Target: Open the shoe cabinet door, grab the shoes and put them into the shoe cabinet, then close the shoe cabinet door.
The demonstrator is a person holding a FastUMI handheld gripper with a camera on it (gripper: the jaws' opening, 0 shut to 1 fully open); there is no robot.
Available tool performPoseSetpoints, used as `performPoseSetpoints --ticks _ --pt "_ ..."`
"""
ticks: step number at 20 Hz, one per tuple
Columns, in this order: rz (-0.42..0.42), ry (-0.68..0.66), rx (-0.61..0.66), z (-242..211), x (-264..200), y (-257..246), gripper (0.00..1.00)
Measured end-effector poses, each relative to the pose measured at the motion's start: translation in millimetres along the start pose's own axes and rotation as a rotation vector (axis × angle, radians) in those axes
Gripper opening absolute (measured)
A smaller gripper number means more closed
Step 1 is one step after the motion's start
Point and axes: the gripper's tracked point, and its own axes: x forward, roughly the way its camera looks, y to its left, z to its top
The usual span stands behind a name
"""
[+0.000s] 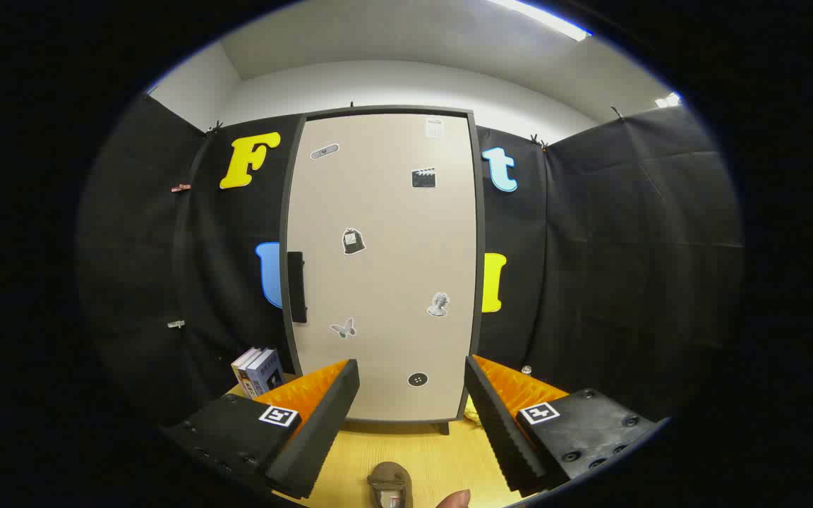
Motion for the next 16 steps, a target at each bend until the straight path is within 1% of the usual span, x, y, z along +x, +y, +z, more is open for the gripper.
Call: performPoseSetpoints --ticks 10,16 --pt "-0.012 -0.007 0.005 -2.5 -0.8 0.8 0.98" --pt "-0.003 -0.006 0.013 -2.3 -0.9 6.0 0.98"
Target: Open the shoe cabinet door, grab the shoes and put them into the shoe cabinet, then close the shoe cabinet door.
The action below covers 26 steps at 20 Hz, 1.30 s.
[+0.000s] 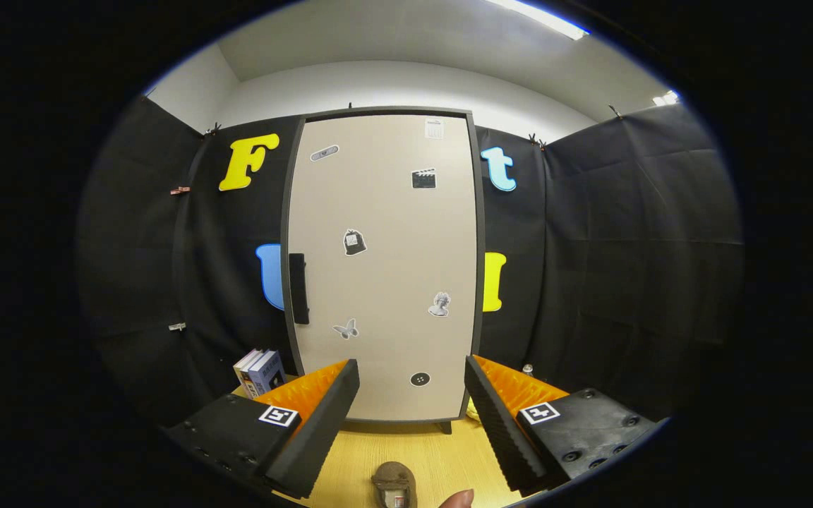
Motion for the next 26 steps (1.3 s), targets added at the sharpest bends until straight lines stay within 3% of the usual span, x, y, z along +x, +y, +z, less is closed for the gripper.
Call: performPoseSetpoints --ticks 7,18,26 --pt "0.058 -0.008 0.015 10 15 35 0.98" --pt "0.181 -0.008 0.01 17 109 139 0.98" --pt "0.162 -0.032 0.018 25 189 192 0.98"
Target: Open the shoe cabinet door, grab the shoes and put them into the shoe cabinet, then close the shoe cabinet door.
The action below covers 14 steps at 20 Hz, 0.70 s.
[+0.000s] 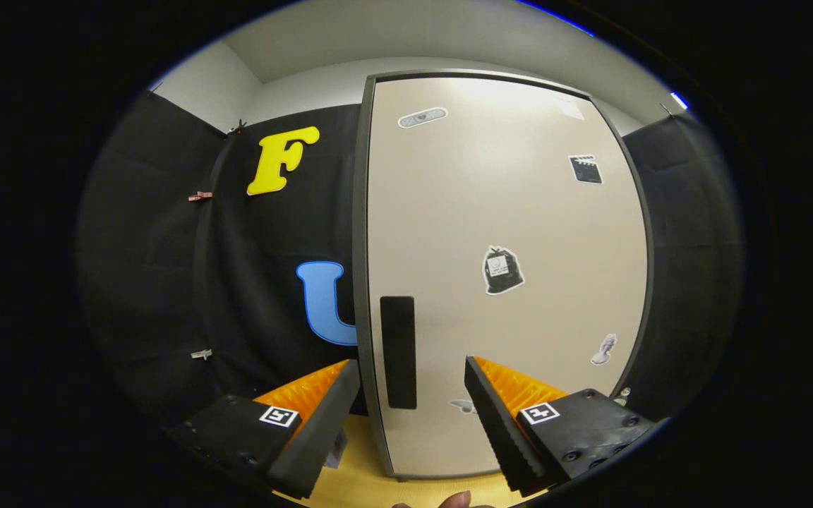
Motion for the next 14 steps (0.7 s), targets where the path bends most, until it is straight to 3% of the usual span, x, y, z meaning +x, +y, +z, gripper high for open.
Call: performPoseSetpoints --ticks 7,9,12,14 --pt "-0.019 0.029 -0.008 -19 42 16 0.98" --pt "-0.036 0.04 -0.015 -27 51 15 0.84" --pt "-0.069 0.02 -0.004 -29 58 5 0.41" --pt "-0.077 0.027 -0.003 -31 58 3 0.41"
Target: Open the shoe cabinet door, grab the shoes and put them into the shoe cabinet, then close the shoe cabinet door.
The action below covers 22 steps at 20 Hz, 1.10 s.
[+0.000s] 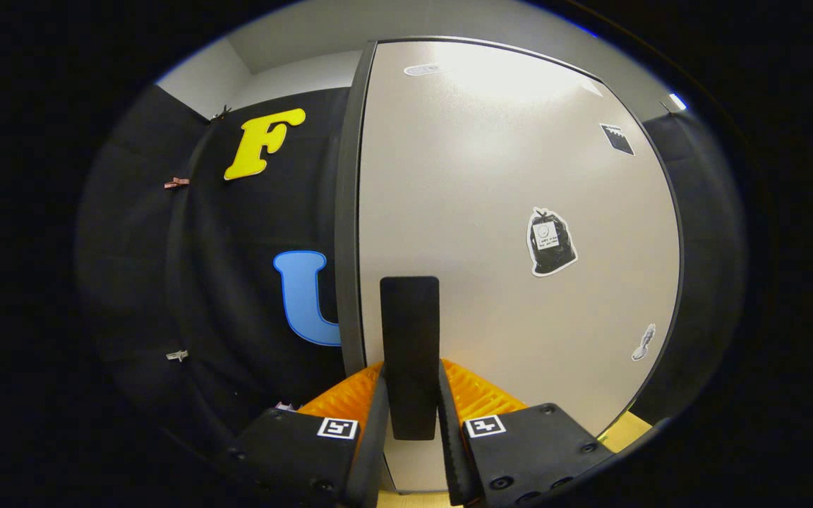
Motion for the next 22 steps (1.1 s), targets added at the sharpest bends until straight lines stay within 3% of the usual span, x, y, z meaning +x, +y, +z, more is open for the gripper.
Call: performPoseSetpoints --ticks 3,5,16,22 --pt "-0.027 0.019 0.013 0 2 -1 0.33" --pt "-0.005 0.036 0.011 -1 -1 0 0.21" --pt "0.116 0.033 0.062 18 -102 -9 0.21" --pt "0.168 0.062 0.077 23 -147 -38 0.21"
